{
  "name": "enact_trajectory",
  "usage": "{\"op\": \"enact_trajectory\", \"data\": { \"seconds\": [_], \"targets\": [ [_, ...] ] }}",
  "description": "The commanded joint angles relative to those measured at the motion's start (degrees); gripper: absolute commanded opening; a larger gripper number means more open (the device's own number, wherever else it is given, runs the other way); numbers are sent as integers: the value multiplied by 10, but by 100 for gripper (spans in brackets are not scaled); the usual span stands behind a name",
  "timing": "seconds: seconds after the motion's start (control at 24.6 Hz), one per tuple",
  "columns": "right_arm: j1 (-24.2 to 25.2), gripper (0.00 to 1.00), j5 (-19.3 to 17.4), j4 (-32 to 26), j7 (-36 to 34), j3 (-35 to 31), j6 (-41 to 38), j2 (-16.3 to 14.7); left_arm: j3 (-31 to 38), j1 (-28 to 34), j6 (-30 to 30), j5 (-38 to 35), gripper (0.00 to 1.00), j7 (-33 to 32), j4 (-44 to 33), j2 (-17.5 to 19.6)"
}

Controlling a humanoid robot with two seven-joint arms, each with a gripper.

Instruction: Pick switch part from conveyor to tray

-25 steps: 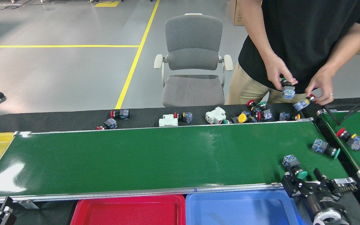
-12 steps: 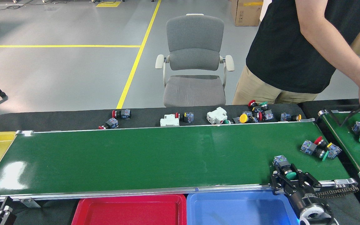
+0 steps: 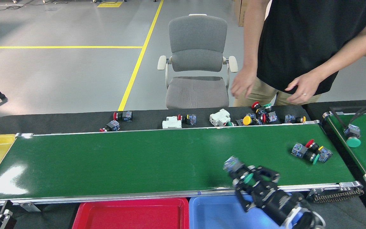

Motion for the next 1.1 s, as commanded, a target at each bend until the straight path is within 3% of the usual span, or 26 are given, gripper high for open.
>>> {"op": "enact_trajectory", "data": {
  "seconds": [0.0,0.12,0.16,0.33,0.41,0.49,0.61,0.73,0.85,1.06],
  "targets": [
    [-21,41,0,3,-7,55,-22,10,-15,-20,1,0,100,-1,-4,13],
    [-28,92,5,24,-7,97,-22,42,-55,-46,2,-1,100,-2,0,26],
    [-28,99,5,26,-7,98,-22,45,-55,-49,2,-1,100,-2,2,27],
    [-29,99,1,21,-7,94,-22,49,-60,-47,-1,-1,100,-2,2,29],
    [-23,99,-1,19,-6,79,-22,45,-55,-45,-47,0,100,-1,3,27],
    [-10,99,-6,10,-5,42,-22,45,-47,-44,-89,-1,100,-2,3,24],
    [40,89,-41,-29,-4,-58,-15,49,-41,-41,-87,-2,100,-2,2,21],
    [113,87,-71,-80,-5,-214,67,63,-40,-39,-82,-2,100,-2,3,22],
    [152,87,-73,-89,-6,-331,203,108,-40,-31,-83,-3,100,-2,3,23],
    [207,87,-66,-90,-31,-356,353,100,-40,-24,-83,-18,100,-2,6,21]
  ]
}}
